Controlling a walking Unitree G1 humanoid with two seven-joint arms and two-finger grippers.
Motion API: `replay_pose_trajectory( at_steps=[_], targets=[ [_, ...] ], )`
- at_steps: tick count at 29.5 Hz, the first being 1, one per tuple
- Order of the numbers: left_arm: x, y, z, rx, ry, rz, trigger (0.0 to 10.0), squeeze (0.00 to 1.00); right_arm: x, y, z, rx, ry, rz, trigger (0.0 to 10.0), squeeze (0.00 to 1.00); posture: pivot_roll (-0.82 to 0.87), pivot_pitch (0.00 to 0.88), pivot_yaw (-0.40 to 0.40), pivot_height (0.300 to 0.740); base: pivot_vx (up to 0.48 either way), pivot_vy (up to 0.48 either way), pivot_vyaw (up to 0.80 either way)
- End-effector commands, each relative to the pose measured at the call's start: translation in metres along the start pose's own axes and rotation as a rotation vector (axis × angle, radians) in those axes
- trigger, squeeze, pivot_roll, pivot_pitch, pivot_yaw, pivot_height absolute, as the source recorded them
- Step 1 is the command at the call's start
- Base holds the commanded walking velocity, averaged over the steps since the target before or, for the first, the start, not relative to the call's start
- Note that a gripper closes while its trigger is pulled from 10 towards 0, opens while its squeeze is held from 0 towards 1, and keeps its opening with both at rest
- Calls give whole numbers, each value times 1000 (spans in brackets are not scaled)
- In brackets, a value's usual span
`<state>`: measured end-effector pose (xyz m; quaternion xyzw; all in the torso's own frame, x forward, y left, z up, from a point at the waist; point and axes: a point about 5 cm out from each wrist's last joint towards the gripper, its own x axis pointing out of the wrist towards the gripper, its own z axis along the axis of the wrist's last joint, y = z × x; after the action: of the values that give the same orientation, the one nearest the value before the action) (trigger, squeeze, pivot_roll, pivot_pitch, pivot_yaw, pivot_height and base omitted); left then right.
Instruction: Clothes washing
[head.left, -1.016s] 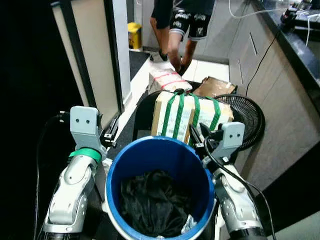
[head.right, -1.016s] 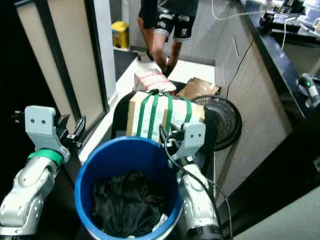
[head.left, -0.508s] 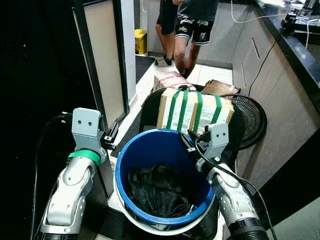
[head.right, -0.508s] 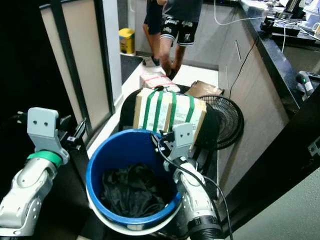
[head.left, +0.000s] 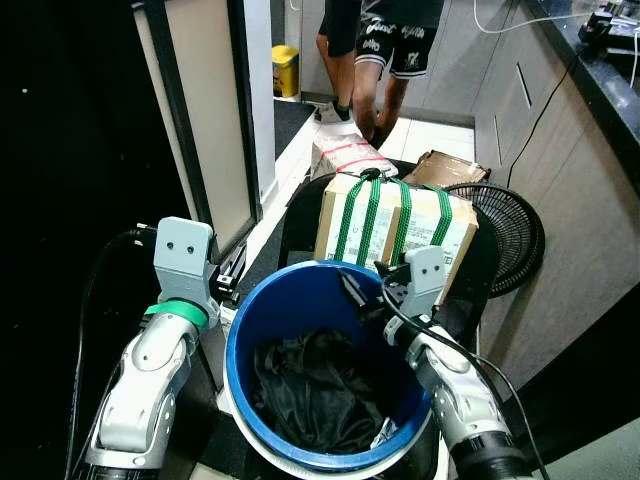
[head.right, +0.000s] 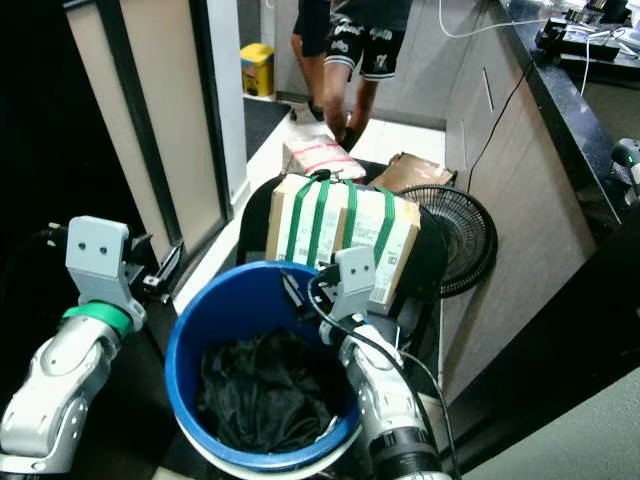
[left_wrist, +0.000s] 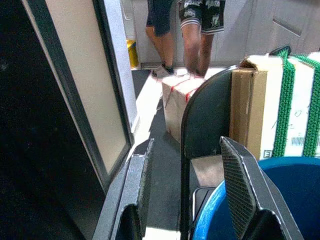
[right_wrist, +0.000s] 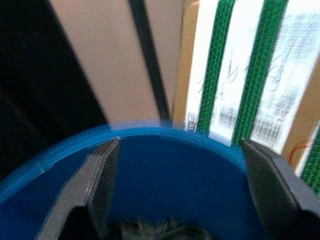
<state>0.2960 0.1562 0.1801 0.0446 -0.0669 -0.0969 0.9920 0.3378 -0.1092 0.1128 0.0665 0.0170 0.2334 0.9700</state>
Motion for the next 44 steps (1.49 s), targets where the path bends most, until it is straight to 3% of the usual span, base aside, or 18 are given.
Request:
replay_pose_trajectory(
  at_steps=[1,7,10,19,27,41,42,43,44],
  targets=[
    [0,-2,-5,16,32,-25,10000,0,4,-4,-15,-12,128,-3,10000,1000,60,46,60,740,0,0,0],
    [-2,-2,-6,28,45,-42,10000,0,12,-1,-21,-7,209,16,10000,1000,72,83,83,740,0,0,0],
    [-10,-4,-8,54,84,-95,10000,0,18,14,-32,7,286,71,10000,1000,87,136,108,740,0,0,0],
    [-13,-7,-8,46,100,-133,10000,0,14,18,-41,25,333,107,10000,1000,77,161,112,740,0,0,0],
    [-17,-6,-8,50,115,-195,10000,0,-11,18,-59,42,373,152,10000,1000,68,122,122,740,0,0,0],
    [-14,-16,-6,72,118,-286,10000,0,-31,28,-89,22,522,229,10000,1000,68,105,134,740,0,0,0],
    [-13,-18,-5,69,116,-299,10000,0,-31,31,-88,22,525,235,10000,780,60,105,141,740,0,0,0],
    [-13,-18,-5,69,116,-299,10000,0,-31,31,-88,22,525,235,10000,780,60,105,141,740,0,0,0],
    [-12,-19,-5,68,114,-304,10000,0,-30,32,-87,23,523,237,10000,671,60,105,141,740,0,0,0]
  ],
)
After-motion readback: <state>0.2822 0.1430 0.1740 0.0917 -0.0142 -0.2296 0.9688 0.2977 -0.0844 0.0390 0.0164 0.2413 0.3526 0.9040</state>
